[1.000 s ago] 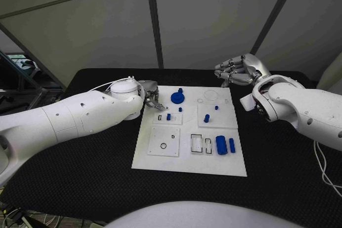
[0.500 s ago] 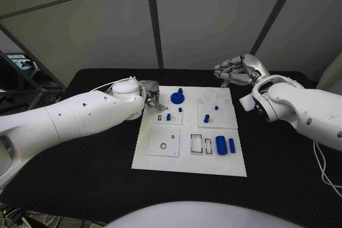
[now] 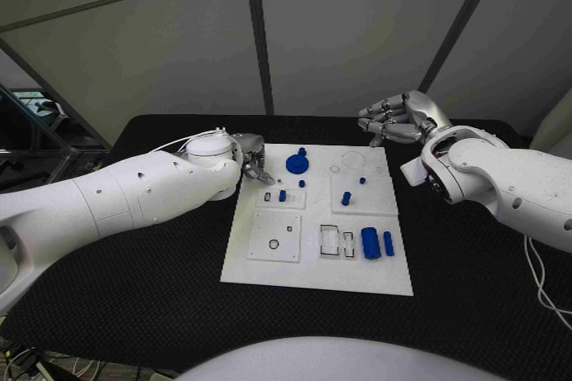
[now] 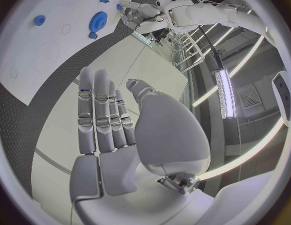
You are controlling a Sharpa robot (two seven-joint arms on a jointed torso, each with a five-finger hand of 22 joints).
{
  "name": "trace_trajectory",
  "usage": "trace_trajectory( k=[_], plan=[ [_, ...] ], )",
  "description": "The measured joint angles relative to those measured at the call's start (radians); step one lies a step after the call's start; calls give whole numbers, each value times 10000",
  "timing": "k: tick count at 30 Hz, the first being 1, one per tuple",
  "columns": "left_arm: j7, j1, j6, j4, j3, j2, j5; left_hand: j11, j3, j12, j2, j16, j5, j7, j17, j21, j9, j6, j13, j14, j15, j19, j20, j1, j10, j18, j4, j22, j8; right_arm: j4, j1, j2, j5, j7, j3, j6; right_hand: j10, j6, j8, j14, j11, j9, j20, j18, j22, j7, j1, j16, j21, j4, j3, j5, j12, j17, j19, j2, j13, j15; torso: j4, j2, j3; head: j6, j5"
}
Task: Assemble the parts on the task board
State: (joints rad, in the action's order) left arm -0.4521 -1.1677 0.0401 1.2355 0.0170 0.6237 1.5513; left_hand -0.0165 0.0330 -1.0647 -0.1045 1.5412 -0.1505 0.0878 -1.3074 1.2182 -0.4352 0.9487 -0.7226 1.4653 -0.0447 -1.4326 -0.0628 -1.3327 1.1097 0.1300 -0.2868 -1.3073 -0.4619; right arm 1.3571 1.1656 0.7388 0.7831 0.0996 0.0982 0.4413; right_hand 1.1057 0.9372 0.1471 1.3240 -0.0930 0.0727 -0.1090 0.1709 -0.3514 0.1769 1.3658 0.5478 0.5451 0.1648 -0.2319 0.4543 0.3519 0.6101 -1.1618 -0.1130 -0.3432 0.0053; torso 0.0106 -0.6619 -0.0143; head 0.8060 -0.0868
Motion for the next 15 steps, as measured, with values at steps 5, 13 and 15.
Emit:
trace_trajectory(
  k=[5, 13, 15],
  plan=[
    [-5, -4, 10, -20, 0, 25, 13, -32, -49, 0, 77, 0, 0, 53, 0, 0, 8, -95, 63, 0, 0, 0, 0, -182, -103, -1, 36, 0, -31, -17, 0, -19, 0, -3, -1, -22, 0, 0, 0, 0, 0, 0, 0, 0, 0, 0, 0, 0, 0, 0, 0, 0, 0, -1, 0, 0, -1, 0, 0, 0, 1, -10, -7],
    [-6, -7, 64, -49, 2, 78, 24, -38, -244, 49, 170, -38, 2, 87, 0, 0, 88, -234, 120, 0, 0, 0, 0, -484, -180, -1, 43, 0, -29, -28, -2, -25, 0, -11, -5, -58, 0, 0, 0, 0, 0, 0, 0, 1, 12, 0, 0, 0, 0, 0, 0, 0, 0, 9, 0, 0, -1, 0, 0, 2, -1, -21, -12],
    [-5, -9, 79, -38, 3, 85, 25, -73, -321, 49, 195, -38, 3, 87, 0, 0, 103, -234, 132, 0, 0, 0, 0, -564, -215, -2, 41, 0, -29, -29, -3, -25, 0, -14, -5, -67, 0, 0, 0, 0, 0, 0, 0, 0, 12, 0, 0, 0, 0, 0, 0, 0, 0, 8, 0, 0, -1, 0, 0, 2, -4, -25, -12]
  ],
)
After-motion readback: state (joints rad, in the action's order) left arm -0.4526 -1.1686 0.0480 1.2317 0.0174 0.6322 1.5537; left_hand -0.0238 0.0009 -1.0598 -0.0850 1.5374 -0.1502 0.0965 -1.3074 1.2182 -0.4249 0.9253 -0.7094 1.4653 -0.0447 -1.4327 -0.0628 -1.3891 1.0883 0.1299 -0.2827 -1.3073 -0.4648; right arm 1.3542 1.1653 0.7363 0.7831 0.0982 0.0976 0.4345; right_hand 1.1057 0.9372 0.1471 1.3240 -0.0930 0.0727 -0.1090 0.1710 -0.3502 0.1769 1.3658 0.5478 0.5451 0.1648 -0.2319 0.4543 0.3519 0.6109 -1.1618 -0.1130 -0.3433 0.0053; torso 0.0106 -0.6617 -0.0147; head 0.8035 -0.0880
